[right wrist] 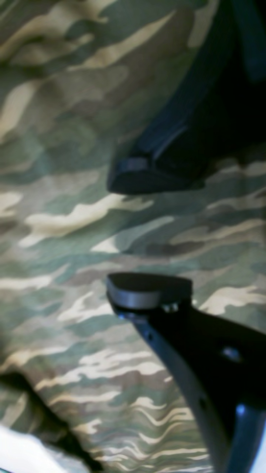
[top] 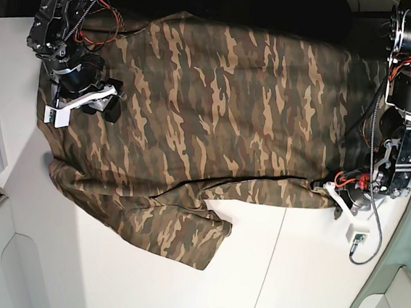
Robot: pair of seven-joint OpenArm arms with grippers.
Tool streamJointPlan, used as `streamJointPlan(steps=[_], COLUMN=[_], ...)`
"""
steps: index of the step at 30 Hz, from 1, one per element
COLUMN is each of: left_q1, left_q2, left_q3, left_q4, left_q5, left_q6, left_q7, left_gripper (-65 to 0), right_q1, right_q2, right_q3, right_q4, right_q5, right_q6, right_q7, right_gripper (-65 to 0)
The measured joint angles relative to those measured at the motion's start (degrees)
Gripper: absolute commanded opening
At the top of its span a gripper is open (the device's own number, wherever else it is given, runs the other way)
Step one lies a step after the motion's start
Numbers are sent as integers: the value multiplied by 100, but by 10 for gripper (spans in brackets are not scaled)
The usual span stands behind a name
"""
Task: Layout the t-shirt on the table in an organized manner, then fold the t-shirt properly
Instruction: 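Grasp the hem with the left gripper and pull it outward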
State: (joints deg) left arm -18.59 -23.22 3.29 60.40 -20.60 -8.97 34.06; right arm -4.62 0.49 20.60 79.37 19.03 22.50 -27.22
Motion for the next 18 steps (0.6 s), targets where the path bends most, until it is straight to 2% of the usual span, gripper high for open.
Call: streamJointPlan(steps=[2, 8, 9, 11, 13, 14, 17, 18], left_q1=[-192, -446, -481, -542, -601, -619, -634, -632], left_q2=[-11, 2, 2, 4, -11, -13, -11, -7], left_q3=[0, 2, 2, 2, 0, 0, 2, 2], left_q4=[9, 11, 11, -4, -22, -22, -22, -22], left_q5=[-7, 13, 17, 66, 136, 146, 245, 282], left_q6=[-2, 17, 85, 304, 385, 380, 404, 511], left_q7=[-52, -774, -876, -1049, -1156, -1156, -999, -901], left_gripper=[-650, -650, -623, -515, -423, -403, -400, -400], right_q1=[2, 0, 0, -2, -2, -2, -4, -2], right_q2=[0, 0, 0, 0, 0, 0, 0, 0], right_q3=[0, 0, 0, 0, 0, 0, 0, 0], right_q4=[-4, -4, -4, -4, -4, -4, -4, -4], right_q5=[0, -2, -4, -4, -2, -2, -4, -4], right_q6=[0, 0, 0, 0, 2, 2, 0, 0], right_q7=[-4, -2, -2, -2, -2, 0, -2, -2], right_gripper=[-316, -316, -316, -316, -316, -316, -316, -316])
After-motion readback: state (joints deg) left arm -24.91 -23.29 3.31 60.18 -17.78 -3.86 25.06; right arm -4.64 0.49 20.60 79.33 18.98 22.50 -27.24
